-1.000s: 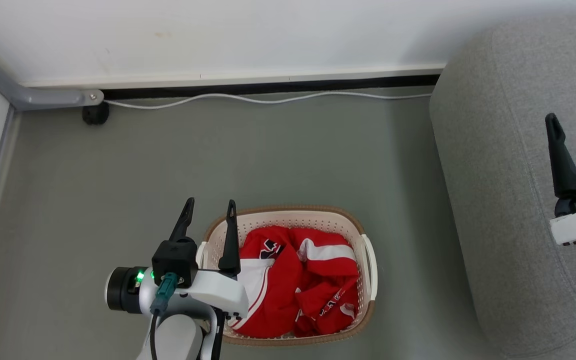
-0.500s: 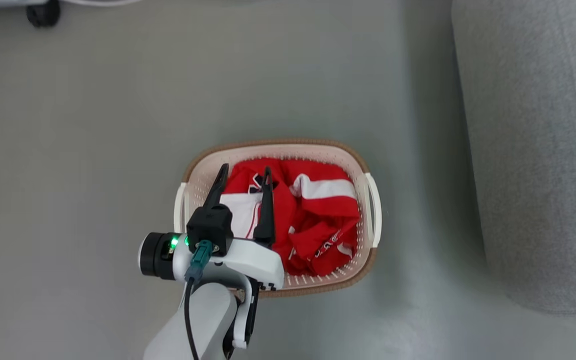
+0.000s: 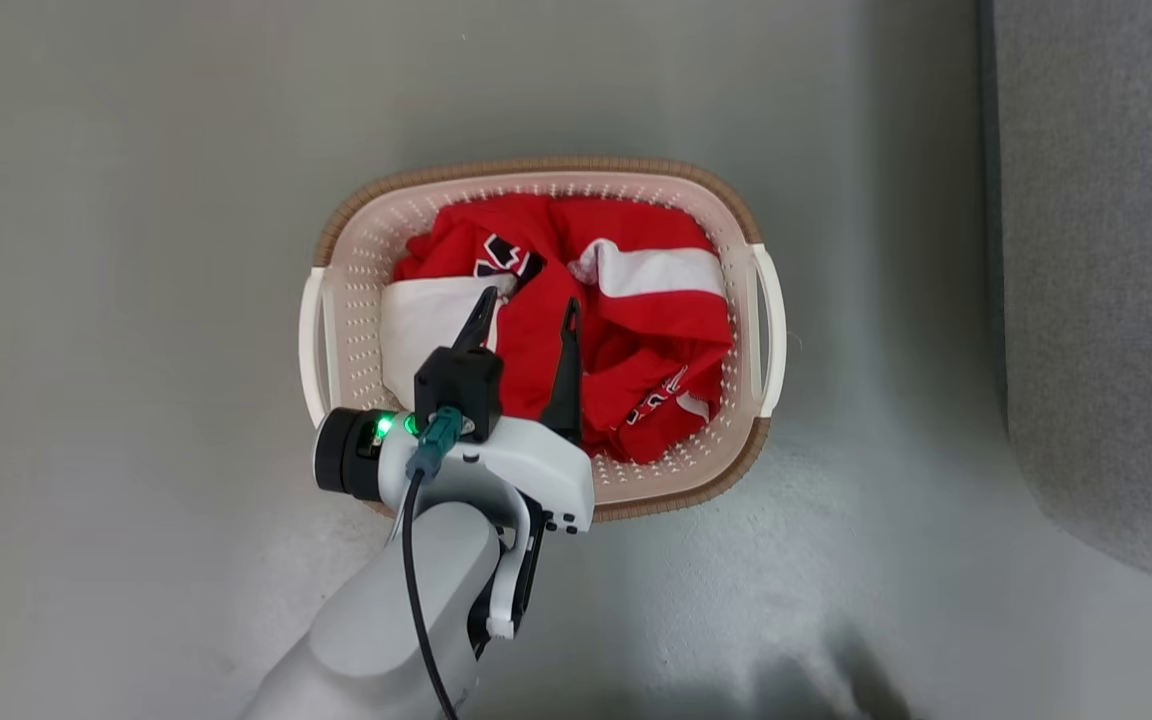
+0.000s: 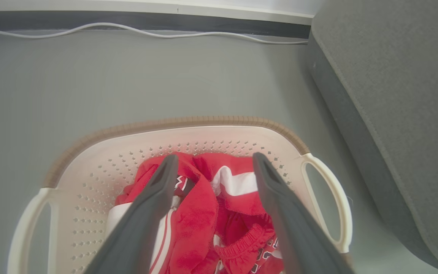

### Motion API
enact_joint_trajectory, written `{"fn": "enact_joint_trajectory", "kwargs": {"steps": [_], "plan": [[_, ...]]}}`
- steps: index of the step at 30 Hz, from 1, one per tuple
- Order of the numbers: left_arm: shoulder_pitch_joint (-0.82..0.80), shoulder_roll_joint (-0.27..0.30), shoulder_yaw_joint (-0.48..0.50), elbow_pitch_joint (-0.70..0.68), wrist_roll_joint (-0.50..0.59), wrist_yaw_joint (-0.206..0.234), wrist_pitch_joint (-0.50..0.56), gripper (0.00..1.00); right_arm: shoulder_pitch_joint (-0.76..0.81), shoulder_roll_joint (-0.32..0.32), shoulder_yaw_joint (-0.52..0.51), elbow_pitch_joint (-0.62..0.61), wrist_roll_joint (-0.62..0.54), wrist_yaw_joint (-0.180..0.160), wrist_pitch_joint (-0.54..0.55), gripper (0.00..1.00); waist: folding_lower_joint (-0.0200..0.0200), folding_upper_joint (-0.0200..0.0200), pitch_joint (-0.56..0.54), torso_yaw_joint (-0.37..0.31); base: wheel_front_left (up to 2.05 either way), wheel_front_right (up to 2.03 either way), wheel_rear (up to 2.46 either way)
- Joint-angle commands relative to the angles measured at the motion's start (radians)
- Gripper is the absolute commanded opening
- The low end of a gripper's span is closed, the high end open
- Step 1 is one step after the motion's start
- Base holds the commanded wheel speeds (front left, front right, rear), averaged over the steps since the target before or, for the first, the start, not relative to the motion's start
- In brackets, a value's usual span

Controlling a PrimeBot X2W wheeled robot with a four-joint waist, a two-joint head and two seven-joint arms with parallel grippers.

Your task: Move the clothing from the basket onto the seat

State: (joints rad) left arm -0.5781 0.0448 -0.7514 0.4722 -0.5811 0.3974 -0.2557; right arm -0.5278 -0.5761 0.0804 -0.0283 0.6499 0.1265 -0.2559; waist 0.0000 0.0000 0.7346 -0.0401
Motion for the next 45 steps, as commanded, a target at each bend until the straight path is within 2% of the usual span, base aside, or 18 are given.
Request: {"fn": "enact_joint_trajectory", "kwargs": {"steps": [1, 13, 23, 33, 36, 37, 38, 45], "plan": [[-0.028, 0.005, 0.000, 0.008, -0.036, 0.000, -0.006, 1.00, 0.011, -0.035, 0.003, -0.041, 0.008, 0.004, -0.006, 1.00, 0.0000, 0.0000, 0.050, -0.013, 0.00, 0.00, 0.00], [-0.198, 0.005, -0.067, 0.191, -0.197, -0.015, -0.006, 1.00, -0.033, -0.063, 0.018, -0.124, 0.013, 0.004, -0.006, 1.00, 0.0000, 0.0000, 0.184, -0.067, 0.00, 0.00, 0.00], [-0.296, 0.005, -0.082, 0.303, -0.310, -0.016, -0.006, 1.00, -0.071, -0.043, 0.028, -0.160, 0.014, 0.004, -0.006, 1.00, 0.0000, 0.0000, 0.249, -0.113, 0.00, 0.00, 0.00], [-0.374, 0.005, -0.122, 0.420, -0.388, 0.052, -0.006, 1.00, -0.085, -0.024, 0.037, -0.175, 0.017, 0.004, -0.006, 1.00, 0.0000, 0.0000, 0.278, -0.154, 0.00, 0.00, 0.00], [-0.386, 0.005, -0.135, 0.434, -0.415, 0.044, -0.006, 1.00, -0.084, -0.018, 0.039, -0.173, 0.019, 0.004, -0.006, 1.00, 0.0000, 0.0000, 0.278, -0.163, 0.00, 0.00, 0.00], [-0.392, 0.005, -0.137, 0.431, -0.418, 0.042, -0.006, 0.86, -0.084, -0.016, 0.039, -0.172, 0.019, 0.004, -0.006, 1.00, 0.0000, 0.0000, 0.279, -0.164, 0.00, 0.00, 0.00], [-0.397, 0.005, -0.137, 0.425, -0.417, 0.041, -0.006, 0.00, -0.085, -0.015, 0.039, -0.171, 0.018, 0.004, -0.006, 1.00, 0.0000, 0.0000, 0.280, -0.164, 0.00, 0.00, 0.00], [-0.356, 0.005, -0.139, 0.387, -0.382, 0.030, -0.006, 0.00, -0.089, 0.008, 0.045, -0.148, 0.019, 0.004, -0.006, 1.00, 0.0000, 0.0000, 0.244, -0.159, 0.00, 0.00, 0.00]]}}
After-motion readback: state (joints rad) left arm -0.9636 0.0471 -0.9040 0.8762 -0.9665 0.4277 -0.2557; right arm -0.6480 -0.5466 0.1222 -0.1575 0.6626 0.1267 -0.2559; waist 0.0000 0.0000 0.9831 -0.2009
